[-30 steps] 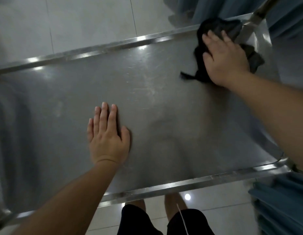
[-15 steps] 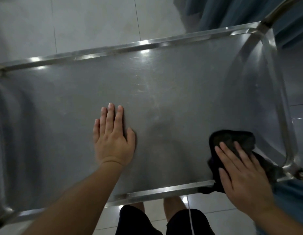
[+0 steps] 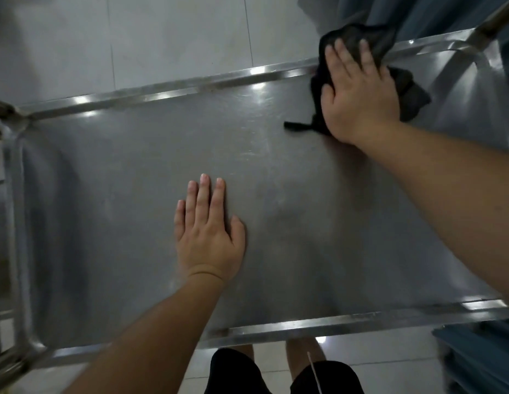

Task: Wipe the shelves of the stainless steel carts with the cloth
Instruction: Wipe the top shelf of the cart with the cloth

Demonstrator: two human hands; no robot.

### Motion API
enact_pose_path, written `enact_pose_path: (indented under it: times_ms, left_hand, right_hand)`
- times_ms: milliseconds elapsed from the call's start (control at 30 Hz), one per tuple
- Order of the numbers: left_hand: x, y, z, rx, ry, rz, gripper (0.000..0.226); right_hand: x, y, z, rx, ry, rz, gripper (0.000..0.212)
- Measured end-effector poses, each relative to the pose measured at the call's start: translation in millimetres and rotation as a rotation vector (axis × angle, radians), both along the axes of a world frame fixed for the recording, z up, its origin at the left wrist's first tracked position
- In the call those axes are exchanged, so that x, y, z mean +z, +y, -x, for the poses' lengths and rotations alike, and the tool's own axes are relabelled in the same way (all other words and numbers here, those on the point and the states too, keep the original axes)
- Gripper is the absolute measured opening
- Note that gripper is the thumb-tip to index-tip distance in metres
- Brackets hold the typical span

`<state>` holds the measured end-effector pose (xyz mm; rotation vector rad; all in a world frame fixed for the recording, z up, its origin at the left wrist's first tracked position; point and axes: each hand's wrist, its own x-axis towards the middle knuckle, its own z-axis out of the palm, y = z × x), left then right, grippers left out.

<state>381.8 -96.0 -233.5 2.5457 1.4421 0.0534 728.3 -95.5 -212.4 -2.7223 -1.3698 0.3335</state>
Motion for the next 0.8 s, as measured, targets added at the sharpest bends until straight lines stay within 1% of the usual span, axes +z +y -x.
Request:
enact_pose_path:
  times_ms: [100, 167, 233, 300, 400, 467, 533, 600, 700, 800]
  left_hand:
    - [1, 2, 0, 0.003, 0.005, 0.0, 0.072]
    - [3, 1, 1, 0.0, 0.004, 0.005, 0.073]
    - [3, -1, 1, -0.007, 0.003, 0.015, 0.073]
    - [4, -3, 1, -0.009, 0.002, 0.025, 0.073]
    - [5, -3, 1, -0.006, -0.002, 0.033, 0.074]
    - [4, -3, 1, -0.008, -0.001, 0.031, 0.074]
    - [3, -3, 0, -0.003, -0.016, 0.025, 0.074]
    - [3, -3, 0, 0.001, -0.031, 0.023, 0.074]
    - [2, -3, -1, 0.005, -0.041, 0.005, 0.074]
    - [0, -4, -1, -0.002, -0.035, -0.008, 0.073]
  right_hand:
    - [0, 18, -2, -0.035, 0.014, -0.003, 0.067]
    - [0, 9, 3, -0.034, 0.029, -0.009, 0.068]
    - [0, -13, 19, 0.012, 0.035, -0.015, 0.069]
    - [-1, -49, 49, 0.078, 0.002, -0.013, 0.067]
    - [-3, -124, 112, 0.139, -0.043, -0.036, 0.06]
    - [-4, -184, 159, 0.149, -0.028, -0.031, 0.06]
    - [-2, -236, 202, 0.169, -0.003, 0.016, 0.062]
    - [3, -265, 228, 0.153, 0.027, 0.062, 0.061]
    - [5, -265, 231, 0.147, 0.039, 0.13, 0.063]
    - [5, -225, 216, 0.192, 0.036, 0.127, 0.064]
